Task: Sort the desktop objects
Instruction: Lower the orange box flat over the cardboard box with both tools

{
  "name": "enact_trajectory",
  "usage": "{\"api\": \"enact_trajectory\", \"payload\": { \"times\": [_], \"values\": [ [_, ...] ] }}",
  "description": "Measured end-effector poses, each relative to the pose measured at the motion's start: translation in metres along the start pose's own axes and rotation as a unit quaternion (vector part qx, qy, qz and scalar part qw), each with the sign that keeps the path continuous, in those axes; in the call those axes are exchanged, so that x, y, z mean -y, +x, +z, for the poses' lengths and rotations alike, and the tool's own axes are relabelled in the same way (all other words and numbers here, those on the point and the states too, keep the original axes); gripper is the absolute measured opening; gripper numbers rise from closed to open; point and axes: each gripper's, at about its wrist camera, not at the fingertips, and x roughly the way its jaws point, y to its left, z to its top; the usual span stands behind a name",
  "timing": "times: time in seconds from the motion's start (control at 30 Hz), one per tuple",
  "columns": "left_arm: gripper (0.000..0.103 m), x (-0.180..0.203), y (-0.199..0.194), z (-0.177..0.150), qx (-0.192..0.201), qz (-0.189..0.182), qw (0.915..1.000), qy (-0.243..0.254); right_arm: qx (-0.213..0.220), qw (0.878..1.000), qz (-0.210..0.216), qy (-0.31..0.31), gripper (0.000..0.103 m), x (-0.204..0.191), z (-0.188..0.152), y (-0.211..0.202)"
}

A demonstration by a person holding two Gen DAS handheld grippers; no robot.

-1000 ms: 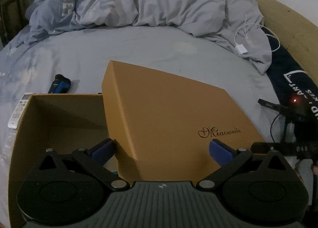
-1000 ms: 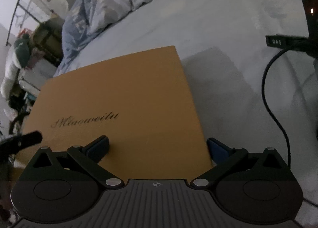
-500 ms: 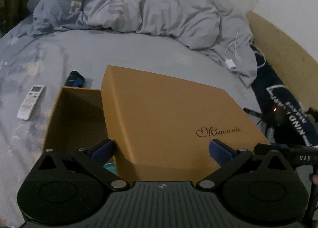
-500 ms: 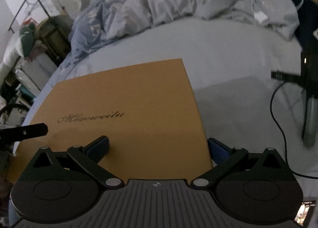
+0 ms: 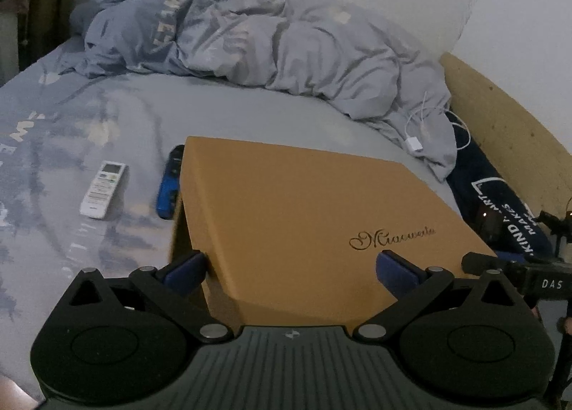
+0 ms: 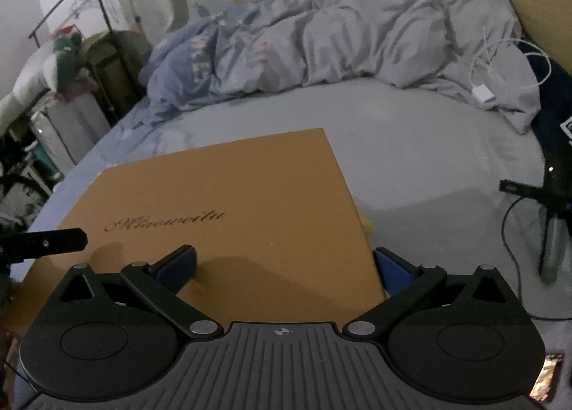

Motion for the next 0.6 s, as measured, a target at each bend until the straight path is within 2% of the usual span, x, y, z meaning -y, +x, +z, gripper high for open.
{"api": "enact_trajectory", "payload": {
  "times": [0.23,0.47,0.6],
  "values": [
    [0.103,-0.016,0.000,-0.002,-0.010,0.000,0.9994,0.033,0.011,1.000,-0.017,0.000,0.103,-0.035,-0.013,0.002],
    [0.103,-0.034,0.009,-0.018,-0.031,-0.008,0.9980,0.054,-0.001,0.999,-0.040,0.015,0.103,-0.051,-0.037,0.015],
    [0.103,-0.048,0.016,-0.026,-0.045,-0.021,0.9979,0.041,-0.013,0.998,-0.048,0.037,0.103,-0.052,-0.054,0.025]
  ]
}}
